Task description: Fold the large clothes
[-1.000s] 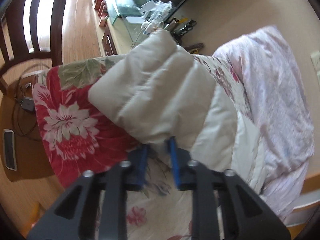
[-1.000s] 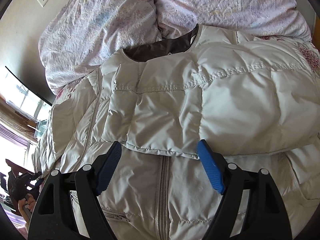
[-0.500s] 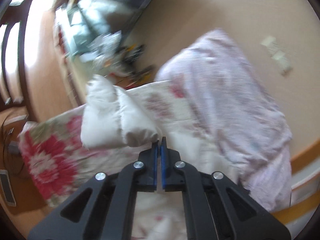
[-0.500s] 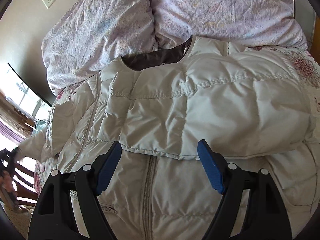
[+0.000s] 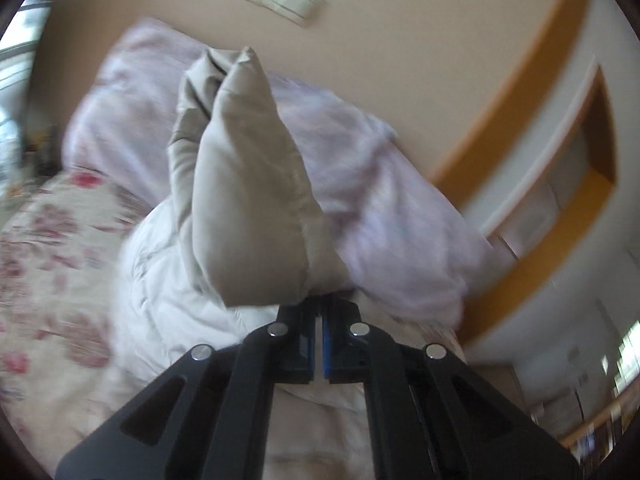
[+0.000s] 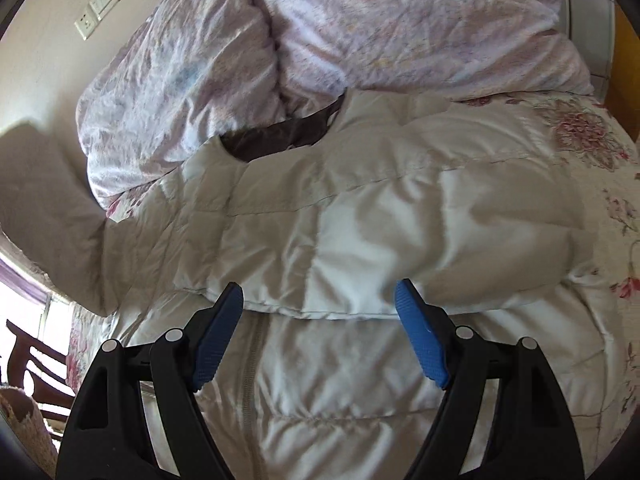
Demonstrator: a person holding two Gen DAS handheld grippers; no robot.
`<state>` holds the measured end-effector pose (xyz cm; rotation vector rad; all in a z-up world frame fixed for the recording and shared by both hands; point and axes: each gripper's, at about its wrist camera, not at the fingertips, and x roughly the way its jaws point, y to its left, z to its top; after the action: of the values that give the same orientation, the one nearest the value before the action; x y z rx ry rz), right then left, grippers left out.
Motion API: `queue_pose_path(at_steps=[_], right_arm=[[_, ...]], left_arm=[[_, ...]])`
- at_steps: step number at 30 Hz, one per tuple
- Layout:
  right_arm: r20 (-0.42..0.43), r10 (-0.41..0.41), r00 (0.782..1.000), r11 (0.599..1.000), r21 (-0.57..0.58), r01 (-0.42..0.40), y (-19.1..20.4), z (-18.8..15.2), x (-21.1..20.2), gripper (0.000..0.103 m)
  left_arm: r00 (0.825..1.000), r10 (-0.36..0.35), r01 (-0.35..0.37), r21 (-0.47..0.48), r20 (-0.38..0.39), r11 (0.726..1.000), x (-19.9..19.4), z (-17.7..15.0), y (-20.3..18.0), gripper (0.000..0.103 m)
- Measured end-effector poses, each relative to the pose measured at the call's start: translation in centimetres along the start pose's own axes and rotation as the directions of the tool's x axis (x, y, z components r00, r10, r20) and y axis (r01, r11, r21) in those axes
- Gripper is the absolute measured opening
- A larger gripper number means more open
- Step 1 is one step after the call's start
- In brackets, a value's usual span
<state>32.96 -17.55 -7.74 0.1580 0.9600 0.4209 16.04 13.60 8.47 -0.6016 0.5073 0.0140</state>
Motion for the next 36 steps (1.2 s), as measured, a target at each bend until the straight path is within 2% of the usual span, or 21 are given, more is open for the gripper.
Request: queue_pose_path(at_steps=[2, 4, 9, 11, 14, 15, 16, 17, 18, 21, 24, 28, 31, 34, 36], right_arm=[[0.016, -0.017, 1.0, 1.0, 0.009, 0.017, -0.7, -0.1, -0.3, 0.08], [0.027, -0.029, 0.999, 0.999, 0.026, 0.028, -1.5, -0.1, -0.4, 0.08], [0.045, -0.052, 0.998, 0.997, 0.063, 0.049, -3.2, -0.1, -0.9, 0.08], [0.049, -0.058, 0.997, 0.996, 0.069, 0.054, -3.5, -0.1, -1.0, 0.079], [0.066, -0.069, 0.995, 0.996, 0.067, 0.065, -3.5, 0.1, -1.4, 0.079], [0.074, -0.072, 0.995, 0.995, 0.067, 0.067, -3.6, 0.1, -1.6, 0.079], [0.089, -0.077, 0.993, 0.995, 0.063, 0.072, -3.4, 0.1, -1.9, 0.077], [0.105, -0.079, 0.991, 0.996, 0.059, 0.073, -3.3, 0.2, -2.2, 0.072], [0.12, -0.078, 0.99, 0.996, 0.051, 0.072, -3.1, 0.3, -2.5, 0.07], [0.141, -0.041, 0.989, 0.999, 0.004, 0.041, -1.6, 0.6, -2.8, 0.057], [0.135, 0.0, 0.991, 0.998, -0.056, 0.008, 0.6, 1.2, -2.1, 0.046], [0.127, 0.023, 0.992, 0.988, -0.152, -0.004, 3.9, 1.7, -0.5, 0.035], [0.101, 0.04, 0.994, 0.983, -0.183, -0.021, 5.3, 2.2, 1.2, 0.034], [0.037, 0.001, 0.999, 0.987, -0.162, 0.005, 4.9, 2.2, 3.5, 0.034], [-0.044, -0.063, 0.997, 0.987, -0.15, 0.055, 3.8, 1.6, 5.8, 0.033]], left_arm=[[0.996, -0.043, 0.046, 0.037, -0.073, 0.998, 2.8, -1.7, -2.1, 0.002], [0.989, -0.054, 0.063, 0.062, -0.136, 0.996, 5.3, -3.3, -3.4, 0.002], [0.969, 0.003, 0.038, 0.157, -0.248, 0.987, 10.5, -7.5, -5.6, 0.002], [0.953, 0.037, 0.021, 0.188, -0.3, 0.982, 12.2, -9.1, -5.4, 0.004], [0.923, 0.053, 0.025, 0.198, -0.381, 0.98, 14.1, -10.8, -5.2, 0.02], [0.919, 0.044, 0.036, 0.195, -0.392, 0.98, 14.0, -11.4, -5.1, 0.032], [0.917, 0.041, 0.043, 0.202, -0.397, 0.979, 13.6, -11.6, -5.0, 0.04], [0.921, 0.041, 0.044, 0.209, -0.388, 0.977, 13.0, -11.6, -4.8, 0.055], [0.929, 0.044, 0.042, 0.224, -0.366, 0.974, 12.2, -11.5, -4.5, 0.062], [0.943, 0.095, -0.004, 0.273, -0.319, 0.962, 9.8, -10.9, -3.4, 0.066], [0.943, 0.202, -0.11, 0.323, -0.266, 0.94, 8.1, -10.2, -1.3, 0.071], [0.915, 0.339, -0.244, 0.371, -0.217, 0.896, 6.4, -9.4, 2.4, 0.072], [0.888, 0.414, -0.318, 0.385, -0.201, 0.866, 4.8, -9.0, 5.5, 0.073], [0.868, 0.457, -0.365, 0.376, -0.192, 0.851, 3.4, -8.6, 8.1, 0.073], [0.854, 0.483, -0.393, 0.367, -0.195, 0.843, 2.5, -8.5, 10.0, 0.077]])
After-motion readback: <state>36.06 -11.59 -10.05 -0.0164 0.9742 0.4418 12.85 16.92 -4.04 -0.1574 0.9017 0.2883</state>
